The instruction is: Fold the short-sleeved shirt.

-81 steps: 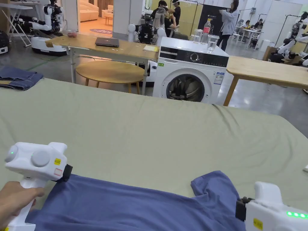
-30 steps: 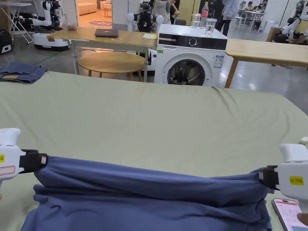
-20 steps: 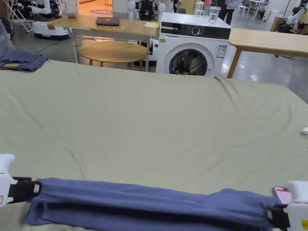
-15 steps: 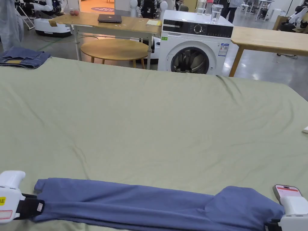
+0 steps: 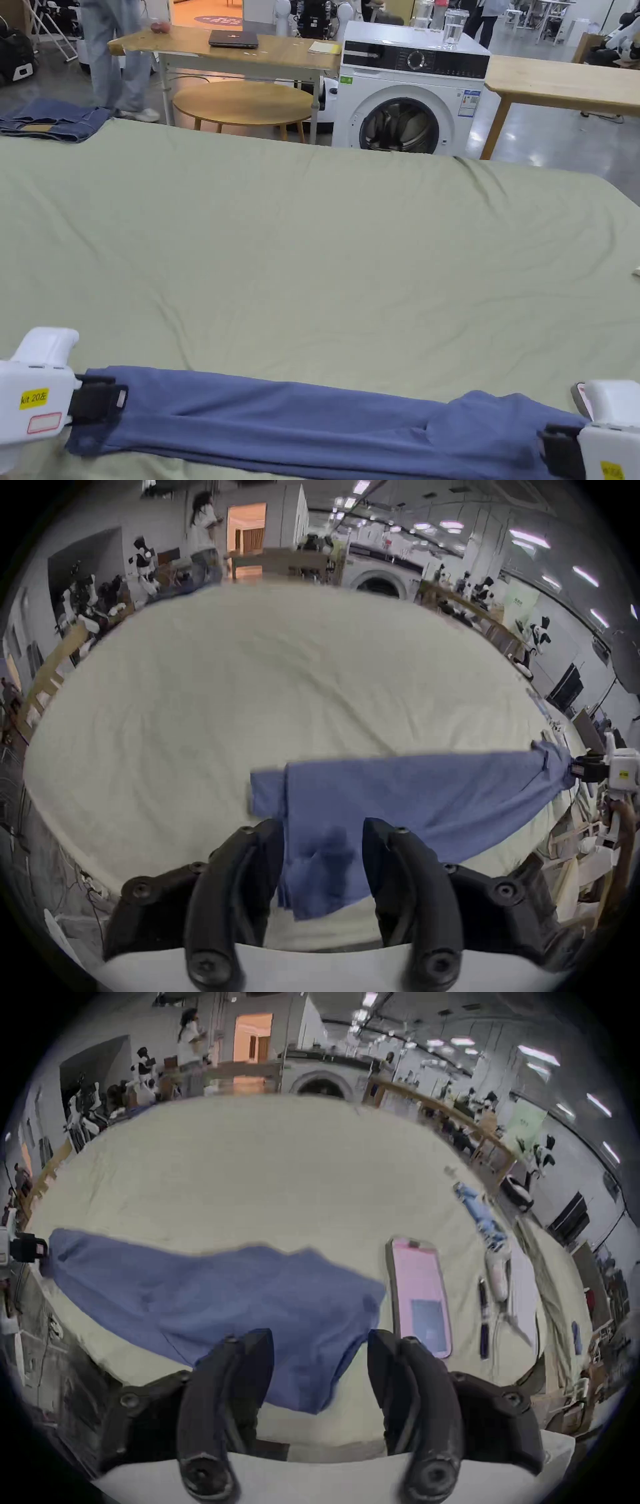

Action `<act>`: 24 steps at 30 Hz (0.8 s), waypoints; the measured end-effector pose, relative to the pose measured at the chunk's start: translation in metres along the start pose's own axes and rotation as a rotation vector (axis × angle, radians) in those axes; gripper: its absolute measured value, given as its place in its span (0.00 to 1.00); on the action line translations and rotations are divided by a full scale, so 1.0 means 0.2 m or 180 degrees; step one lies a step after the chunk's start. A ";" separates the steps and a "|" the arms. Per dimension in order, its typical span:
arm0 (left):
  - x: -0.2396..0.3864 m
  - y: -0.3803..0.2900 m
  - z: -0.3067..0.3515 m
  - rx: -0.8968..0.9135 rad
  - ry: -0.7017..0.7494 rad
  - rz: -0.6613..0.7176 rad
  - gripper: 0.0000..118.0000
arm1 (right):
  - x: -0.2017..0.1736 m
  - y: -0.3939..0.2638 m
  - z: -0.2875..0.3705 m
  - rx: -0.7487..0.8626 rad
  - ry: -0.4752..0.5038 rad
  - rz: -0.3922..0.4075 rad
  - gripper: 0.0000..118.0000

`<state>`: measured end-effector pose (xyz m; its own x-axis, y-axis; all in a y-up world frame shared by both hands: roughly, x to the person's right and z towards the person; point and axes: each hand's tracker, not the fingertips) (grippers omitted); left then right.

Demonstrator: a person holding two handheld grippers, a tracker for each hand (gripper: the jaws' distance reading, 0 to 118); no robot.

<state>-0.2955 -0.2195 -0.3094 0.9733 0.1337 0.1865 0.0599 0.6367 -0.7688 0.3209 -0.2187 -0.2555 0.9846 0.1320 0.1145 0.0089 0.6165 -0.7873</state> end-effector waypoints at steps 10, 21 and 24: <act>0.34 0.17 0.17 0.1560 0.0111 -0.0077 0.38 | -0.21 0.20 0.05 0.1741 0.0064 -0.0342 0.49; 0.41 0.24 0.22 0.2202 0.0646 -0.0284 0.00 | -0.27 0.26 -0.12 0.2450 -0.0029 -0.0543 0.00; 0.32 0.26 0.23 0.1898 0.0625 -0.0235 0.00 | -0.24 0.26 -0.16 0.2512 0.0008 -0.0422 0.00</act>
<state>-0.2412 -0.1427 -0.3094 0.9972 -0.0325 0.0668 0.0497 0.9603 -0.2744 0.2789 -0.2172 -0.3210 0.9844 0.0181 0.1751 0.0006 0.9944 -0.1061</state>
